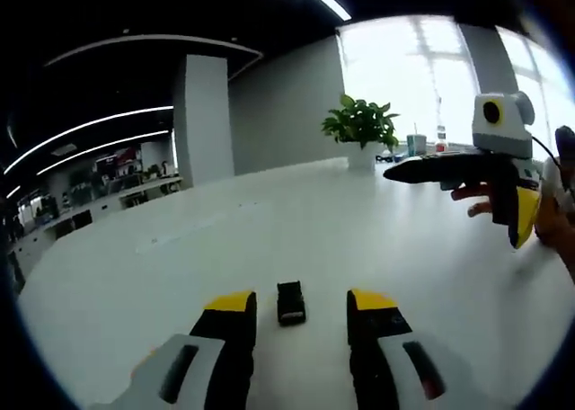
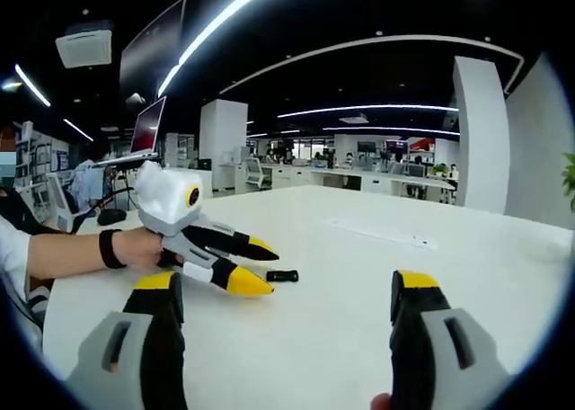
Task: Snap the two parts of the plastic buckle together until the buckle closes and remains connected.
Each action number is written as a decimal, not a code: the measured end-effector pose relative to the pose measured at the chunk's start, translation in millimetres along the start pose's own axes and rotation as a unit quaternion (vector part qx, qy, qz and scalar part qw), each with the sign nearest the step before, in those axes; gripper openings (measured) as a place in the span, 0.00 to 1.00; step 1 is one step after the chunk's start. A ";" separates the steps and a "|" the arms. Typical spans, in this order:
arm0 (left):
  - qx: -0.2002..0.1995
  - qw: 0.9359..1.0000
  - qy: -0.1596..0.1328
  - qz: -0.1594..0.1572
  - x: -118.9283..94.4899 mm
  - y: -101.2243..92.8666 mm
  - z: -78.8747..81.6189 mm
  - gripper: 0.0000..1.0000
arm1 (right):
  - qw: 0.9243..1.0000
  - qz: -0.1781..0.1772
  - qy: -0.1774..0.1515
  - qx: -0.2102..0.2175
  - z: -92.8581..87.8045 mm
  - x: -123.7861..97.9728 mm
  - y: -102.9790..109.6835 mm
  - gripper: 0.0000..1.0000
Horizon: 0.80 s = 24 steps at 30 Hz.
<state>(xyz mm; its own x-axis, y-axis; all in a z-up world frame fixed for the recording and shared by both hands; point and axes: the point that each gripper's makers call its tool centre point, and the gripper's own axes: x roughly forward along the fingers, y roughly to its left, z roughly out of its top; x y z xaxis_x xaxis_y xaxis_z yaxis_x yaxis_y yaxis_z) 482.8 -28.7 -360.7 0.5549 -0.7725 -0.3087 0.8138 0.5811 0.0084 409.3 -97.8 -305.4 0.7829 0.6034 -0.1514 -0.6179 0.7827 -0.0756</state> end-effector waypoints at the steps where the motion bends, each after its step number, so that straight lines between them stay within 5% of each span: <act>1: -0.004 1.000 -0.004 0.002 -0.2 3.0 1.5 0.45 | 1.000 0.000 0.000 -0.001 -0.4 -0.1 0.3 0.96; 4: -0.006 1.000 -0.019 0.006 1.8 0.9 6.3 0.61 | 1.000 -0.001 0.002 -0.001 -1.8 -0.6 1.3 0.97; 8: -0.005 0.999 -0.041 0.009 2.0 -1.4 11.4 0.98 | 1.000 -0.002 0.002 -0.001 -2.3 -1.1 2.1 0.98; 24: -0.015 0.998 -0.065 -0.017 -4.7 -12.6 21.1 1.00 | 1.000 -0.003 0.005 0.000 -3.7 -0.4 4.3 1.00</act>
<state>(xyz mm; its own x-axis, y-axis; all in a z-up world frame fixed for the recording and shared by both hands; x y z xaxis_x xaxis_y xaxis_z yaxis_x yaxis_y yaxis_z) 473.6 -37.8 -339.4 0.5464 -0.8173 -0.1830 0.8281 0.5599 -0.0281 406.0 -95.2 -309.3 0.7863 0.5965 -0.1609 -0.6125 0.7869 -0.0759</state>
